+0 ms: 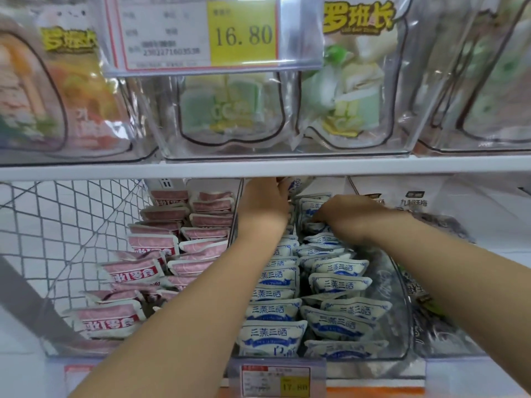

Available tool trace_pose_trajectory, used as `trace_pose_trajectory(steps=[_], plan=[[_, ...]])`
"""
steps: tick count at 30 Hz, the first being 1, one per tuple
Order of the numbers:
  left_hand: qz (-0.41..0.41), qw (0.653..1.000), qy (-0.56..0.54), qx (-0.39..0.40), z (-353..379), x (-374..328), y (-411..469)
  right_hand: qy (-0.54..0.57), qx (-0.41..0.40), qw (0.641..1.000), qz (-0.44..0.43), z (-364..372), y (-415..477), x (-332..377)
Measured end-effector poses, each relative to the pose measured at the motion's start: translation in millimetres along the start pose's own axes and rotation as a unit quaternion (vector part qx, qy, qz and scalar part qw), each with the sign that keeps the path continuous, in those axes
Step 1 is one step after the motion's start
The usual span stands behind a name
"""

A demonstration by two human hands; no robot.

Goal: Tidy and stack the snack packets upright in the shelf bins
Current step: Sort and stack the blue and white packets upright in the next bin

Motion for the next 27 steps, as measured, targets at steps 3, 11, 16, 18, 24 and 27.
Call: trace_pose_trajectory(steps=[3,11,16,18,24,27], plan=[[0.010,0.999,0.043,0.021,-8,3,0,-0.041,0.043,0.998,-0.008,6,2,4],[0.036,0.988,0.146,0.025,-25,24,-7,0.029,0.068,0.997,0.037,10,19,-5],[0.008,0.994,0.100,-0.043,-39,35,-11,0.149,0.076,0.986,0.011,1,16,-8],[-0.003,0.994,0.092,-0.050,-39,38,-10,0.202,0.006,0.979,0.025,-14,12,-14],[-0.037,0.995,0.089,-0.041,-34,43,-3,0.161,-0.046,0.984,0.065,-13,29,-20],[-0.033,0.993,0.111,-0.036,-33,43,-4,0.139,-0.021,0.988,0.071,-6,39,-23]])
Point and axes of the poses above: each hand's wrist, its own y-axis towards the middle knuckle, its own z-axis out of the palm, x = y × z, the point moved 6 cm from there along y, towards the middle knuckle, and after that the axes turned 15 degrees about -z, right-handed, at the moved point
